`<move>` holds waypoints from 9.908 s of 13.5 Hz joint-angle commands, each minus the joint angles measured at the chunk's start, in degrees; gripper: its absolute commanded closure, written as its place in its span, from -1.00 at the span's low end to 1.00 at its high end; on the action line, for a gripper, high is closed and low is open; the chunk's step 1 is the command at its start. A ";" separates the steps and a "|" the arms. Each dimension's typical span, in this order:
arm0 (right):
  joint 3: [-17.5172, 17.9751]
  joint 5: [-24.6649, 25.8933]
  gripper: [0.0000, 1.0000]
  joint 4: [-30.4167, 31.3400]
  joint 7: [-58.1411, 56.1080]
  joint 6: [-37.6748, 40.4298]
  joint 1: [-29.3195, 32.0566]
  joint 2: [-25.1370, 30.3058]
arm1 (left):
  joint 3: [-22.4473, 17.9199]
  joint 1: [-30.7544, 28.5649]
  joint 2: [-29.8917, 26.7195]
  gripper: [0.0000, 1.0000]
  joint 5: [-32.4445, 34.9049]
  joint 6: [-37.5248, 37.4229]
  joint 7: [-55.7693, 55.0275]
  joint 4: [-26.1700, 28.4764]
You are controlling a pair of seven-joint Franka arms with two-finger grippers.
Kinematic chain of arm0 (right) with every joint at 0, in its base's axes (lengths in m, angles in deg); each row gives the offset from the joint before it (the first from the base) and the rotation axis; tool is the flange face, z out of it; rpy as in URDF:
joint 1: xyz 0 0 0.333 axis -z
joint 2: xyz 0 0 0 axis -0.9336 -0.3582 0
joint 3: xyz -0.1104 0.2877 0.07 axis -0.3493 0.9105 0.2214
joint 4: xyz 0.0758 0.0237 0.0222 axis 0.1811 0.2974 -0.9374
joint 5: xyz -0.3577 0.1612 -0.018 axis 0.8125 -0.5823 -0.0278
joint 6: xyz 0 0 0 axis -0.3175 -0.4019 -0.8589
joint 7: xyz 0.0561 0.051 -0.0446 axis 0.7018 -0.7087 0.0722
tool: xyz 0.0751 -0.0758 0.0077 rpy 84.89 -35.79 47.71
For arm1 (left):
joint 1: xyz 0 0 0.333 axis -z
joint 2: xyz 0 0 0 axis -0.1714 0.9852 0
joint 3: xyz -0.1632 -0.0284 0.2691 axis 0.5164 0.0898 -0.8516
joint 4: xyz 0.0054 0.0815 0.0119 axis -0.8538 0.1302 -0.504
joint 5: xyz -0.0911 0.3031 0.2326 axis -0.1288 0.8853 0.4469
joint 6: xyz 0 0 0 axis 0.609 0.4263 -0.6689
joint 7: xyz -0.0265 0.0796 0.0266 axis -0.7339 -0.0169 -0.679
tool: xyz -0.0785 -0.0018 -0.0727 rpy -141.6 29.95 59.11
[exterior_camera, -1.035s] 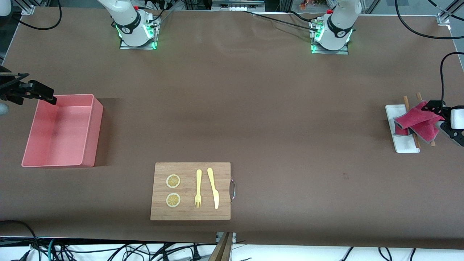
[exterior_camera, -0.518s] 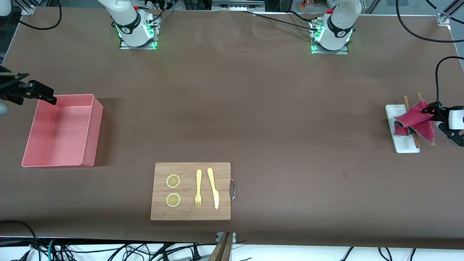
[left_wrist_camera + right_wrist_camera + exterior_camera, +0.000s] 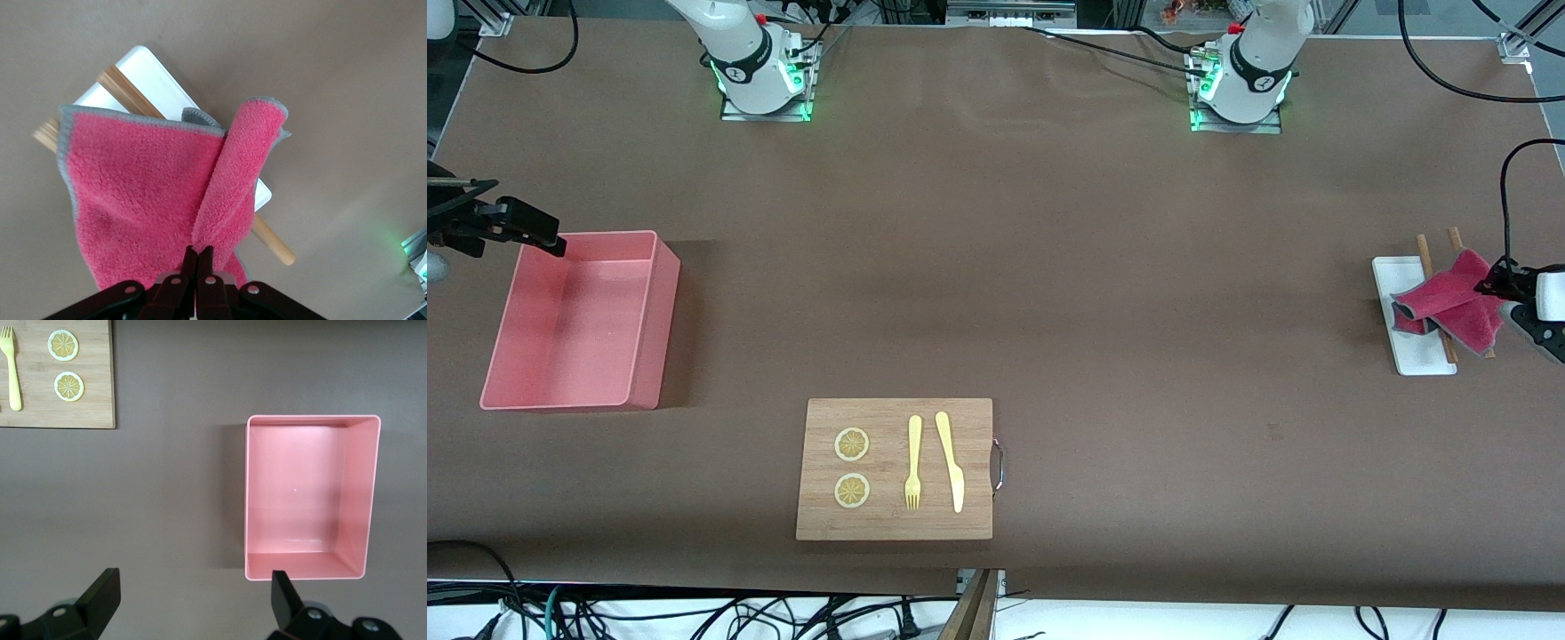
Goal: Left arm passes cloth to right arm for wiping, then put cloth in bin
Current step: 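Lift the cloth with the left gripper while the right gripper moves in, then bring the right gripper toward the cloth hanging from the left gripper, then close the right gripper on the cloth below the left gripper, then open the left gripper and withdraw it while the right gripper holds cloth, then wipe the cloth along the table with the right gripper while the left gripper retracts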
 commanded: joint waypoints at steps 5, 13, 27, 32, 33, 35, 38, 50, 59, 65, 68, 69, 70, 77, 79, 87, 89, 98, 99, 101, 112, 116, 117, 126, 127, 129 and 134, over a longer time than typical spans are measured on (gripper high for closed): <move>-0.13 -0.86 -1.00 0.00 -0.48 -0.31 0.15 0.21 | 0.14 9.08 -0.52 1.00 -1.72 -16.01 -9.18 -11.59; -0.04 -0.94 -1.00 0.08 -0.48 -1.45 0.15 -1.63 | 0.31 26.31 -0.61 1.00 -17.24 -30.54 -36.13 -21.72; 0.05 -16.05 -1.00 0.08 32.89 -15.33 -9.41 -15.42 | 0.14 52.86 1.23 1.00 -55.92 -6.31 -98.22 -21.45; 0.05 -20.96 -1.00 0.17 50.29 -22.89 -16.62 -17.54 | 0.14 57.79 3.17 1.00 -62.62 6.70 -104.99 -21.28; 0.05 -22.37 -1.00 0.17 53.46 -24.21 -17.77 -18.15 | 0.14 58.32 3.52 1.00 -62.71 8.72 -105.61 -21.45; 0.05 -23.87 -1.00 0.17 58.91 -26.49 -19.35 -19.03 | 0.14 58.59 4.22 1.00 -64.20 12.94 -105.62 -21.54; 0.05 -25.81 -1.00 0.17 62.88 -27.82 -20.76 -19.91 | 0.05 59.82 4.66 1.00 -64.03 17.00 -105.71 -21.54; 0.84 -31.15 -1.00 0.00 64.83 -21.05 -21.21 -20.35 | -0.04 59.12 4.40 1.00 -64.21 17.01 -106.76 -21.63; 1.28 -38.65 -1.00 -0.44 65.18 -30.63 -24.19 -22.02 | 0.05 59.21 4.93 1.00 -64.29 20.70 -106.68 -21.63; 1.37 -40.65 -0.96 -0.27 65.18 -31.87 -25.86 -22.73 | 0.05 59.12 4.66 1.00 -64.38 20.52 -106.85 -21.28; 1.37 -41.90 -0.08 -0.36 65.27 -31.78 -25.95 -22.64 | 0.05 59.12 4.58 1.00 -64.38 20.52 -106.85 -21.28; 1.37 -41.90 0.32 -0.36 65.00 -31.43 -25.95 -22.64 | 0.05 59.20 4.66 1.00 -64.38 20.52 -106.85 -21.28; 1.37 -41.90 0.76 -0.36 64.74 -31.25 -25.86 -22.64 | 0.05 59.20 4.58 1.00 -64.38 20.52 -106.85 -21.28; 1.37 -41.99 1.00 -0.44 64.56 -31.25 -25.86 -22.46 | 0.05 59.20 4.58 1.00 -64.38 20.52 -106.85 -21.28; 1.37 -41.90 1.00 -0.44 64.56 -31.25 -25.86 -22.46 | 0.05 59.20 4.58 1.00 -64.38 20.43 -106.85 -21.28; 1.37 -41.90 1.00 -0.44 64.21 -31.25 -25.86 -22.46 | -0.04 58.50 4.23 0.42 -64.29 20.17 -106.76 -20.92; 1.28 -41.90 1.00 -0.44 64.04 -31.25 -25.86 -22.46 | -0.12 58.07 4.05 0.42 -64.21 19.73 -106.76 -20.75; 0.84 -40.93 1.00 -0.44 64.03 -24.24 -25.34 -21.15 | -0.48 51.84 2.12 -0.03 -61.93 5.44 -107.12 -20.40; 0.66 -40.67 1.00 -0.44 64.38 -21.61 -25.34 -20.62 | -0.39 50.52 1.59 -0.99 -59.31 2.62 -106.94 -20.40; 0.66 -38.23 1.00 -0.44 64.56 -16.42 -25.34 -19.48 | -0.47 49.63 -0.16 -1.00 -53.43 -2.04 -107.46 -20.22; 1.01 -32.78 1.00 0.87 57.80 -3.11 -26.04 -24.21 | -0.39 35.76 -5.43 -1.00 -36.27 -13.65 -94.38 -14.78; 0.93 -22.95 1.00 0.79 52.28 -11.03 -26.48 -29.57 | -0.39 31.61 -19.29 -1.00 -31.08 -18.94 -87.87 -2.42; 0.75 -19.00 1.00 0.79 49.47 -11.38 -25.69 -30.71 | 0.05 31.61 -22.72 -1.00 -25.85 -18.77 -87.17 1.19; -1.27 -0.97 1.00 0.96 18.36 -7.62 -8.74 -31.34 | 1.28 30.38 -27.41 -1.00 -6.73 -10.78 -63.27 4.65; -2.05 0.27 1.00 0.88 15.72 -7.43 -8.03 -31.25 | 1.19 30.29 -27.50 -1.00 -6.20 -10.33 -62.91 4.04; -3.03 0.46 1.00 0.26 12.97 -7.52 -7.67 -30.99 | 1.11 30.38 -26.72 -1.00 -4.71 -10.33 -63.08 0.46; -2.77 -0.59 1.00 0.08 29.45 -13.92 -16.61 -31.51 | 1.28 29.67 -23.99 -1.00 -5.23 -11.03 -63.69 -3.87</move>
